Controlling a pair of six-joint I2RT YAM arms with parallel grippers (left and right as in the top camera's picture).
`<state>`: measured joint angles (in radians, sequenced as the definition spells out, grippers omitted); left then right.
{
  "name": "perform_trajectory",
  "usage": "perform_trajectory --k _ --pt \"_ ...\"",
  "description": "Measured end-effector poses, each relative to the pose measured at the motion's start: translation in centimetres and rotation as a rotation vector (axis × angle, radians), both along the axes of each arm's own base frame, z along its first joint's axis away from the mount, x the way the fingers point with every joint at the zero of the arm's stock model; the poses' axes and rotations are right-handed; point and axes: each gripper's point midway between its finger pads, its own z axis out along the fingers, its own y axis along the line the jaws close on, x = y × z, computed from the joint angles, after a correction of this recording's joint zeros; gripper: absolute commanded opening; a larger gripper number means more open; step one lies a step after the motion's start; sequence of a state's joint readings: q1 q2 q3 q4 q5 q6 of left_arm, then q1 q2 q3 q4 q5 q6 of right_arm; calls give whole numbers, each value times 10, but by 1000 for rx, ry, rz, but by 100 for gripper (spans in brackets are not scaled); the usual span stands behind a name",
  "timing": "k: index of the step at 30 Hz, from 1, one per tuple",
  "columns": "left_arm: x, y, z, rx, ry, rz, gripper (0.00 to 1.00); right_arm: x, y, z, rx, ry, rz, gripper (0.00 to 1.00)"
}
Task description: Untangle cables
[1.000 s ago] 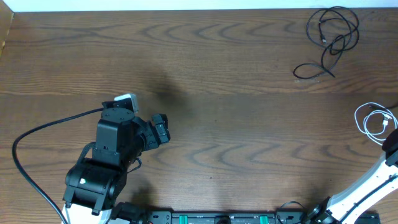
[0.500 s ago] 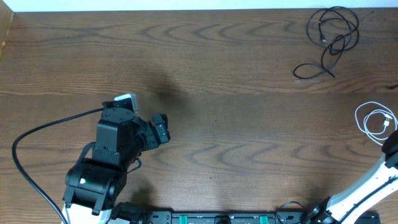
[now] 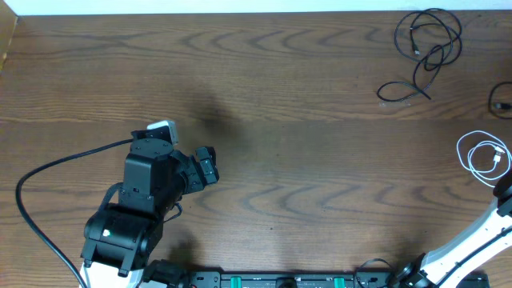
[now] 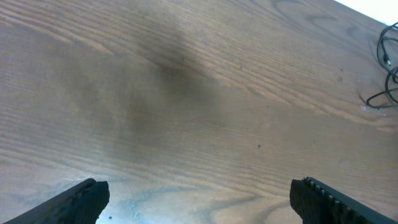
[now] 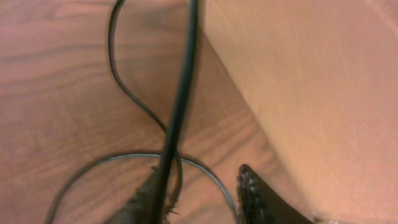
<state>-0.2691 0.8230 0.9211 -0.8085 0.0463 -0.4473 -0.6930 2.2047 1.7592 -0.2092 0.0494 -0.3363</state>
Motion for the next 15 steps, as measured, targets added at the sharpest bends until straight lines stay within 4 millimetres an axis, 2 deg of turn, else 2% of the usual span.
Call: perform_trajectory --k 1,3,8,11,15 --pt "0 0 0 0 0 0 98 -4 -2 -3 17 -2 -21 65" --pt "0 0 0 0 0 0 98 -8 -5 -5 26 -2 -43 80" --pt "0 0 0 0 0 0 98 -17 -7 -11 79 -11 -104 99" --pt "0 0 0 0 -1 0 98 -22 -3 -18 125 -3 -134 99" --pt "0 0 0 0 -1 0 98 -33 7 -33 210 33 -183 78"
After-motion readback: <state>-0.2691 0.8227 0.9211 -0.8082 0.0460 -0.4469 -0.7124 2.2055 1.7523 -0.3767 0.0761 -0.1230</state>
